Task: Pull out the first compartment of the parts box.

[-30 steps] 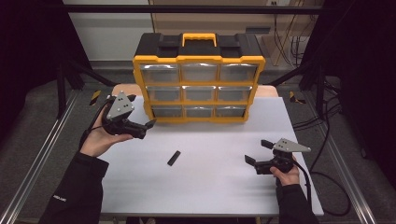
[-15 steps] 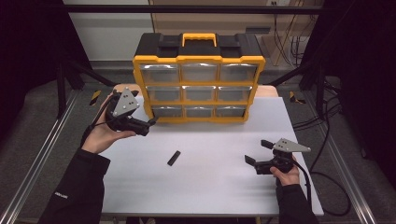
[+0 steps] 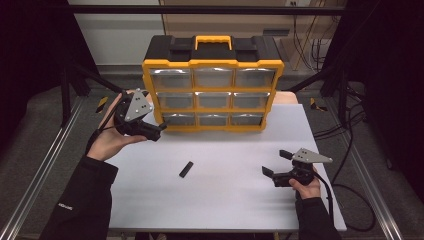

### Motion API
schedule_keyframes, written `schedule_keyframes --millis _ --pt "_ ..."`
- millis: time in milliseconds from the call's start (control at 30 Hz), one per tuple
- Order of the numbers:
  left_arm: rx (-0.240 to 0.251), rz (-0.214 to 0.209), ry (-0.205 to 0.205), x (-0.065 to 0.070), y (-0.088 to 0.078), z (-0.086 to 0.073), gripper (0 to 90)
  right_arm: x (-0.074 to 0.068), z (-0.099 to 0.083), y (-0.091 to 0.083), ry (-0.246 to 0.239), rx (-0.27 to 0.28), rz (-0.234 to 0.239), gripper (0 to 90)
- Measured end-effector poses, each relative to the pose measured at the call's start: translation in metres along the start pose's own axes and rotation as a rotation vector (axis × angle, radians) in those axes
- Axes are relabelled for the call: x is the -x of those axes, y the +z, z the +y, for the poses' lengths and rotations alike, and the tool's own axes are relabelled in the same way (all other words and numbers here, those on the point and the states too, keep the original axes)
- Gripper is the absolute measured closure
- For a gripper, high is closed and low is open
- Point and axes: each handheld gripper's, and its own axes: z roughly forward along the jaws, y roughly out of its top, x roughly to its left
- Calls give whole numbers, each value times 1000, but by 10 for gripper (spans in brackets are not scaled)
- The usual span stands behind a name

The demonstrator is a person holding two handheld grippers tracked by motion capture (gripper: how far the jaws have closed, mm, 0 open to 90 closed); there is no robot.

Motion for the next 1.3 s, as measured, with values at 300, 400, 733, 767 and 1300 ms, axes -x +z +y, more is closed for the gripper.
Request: schedule_keyframes --millis 300,400,733,767,1300 --pt "-12 23 58 -3 4 7 1 0 0 0 0 -5 -2 22" --pt "-20 30 82 -4 5 8 4 0 0 0 0 -5 -3 22" --pt "-32 52 147 -10 12 14 14 0 0 0 1 -3 -4 22" --pt "-33 53 157 -10 13 15 14 0 0 0 0 -4 -4 22" --pt "-44 87 287 -13 28 26 14 0 0 0 -1 -5 -2 23"
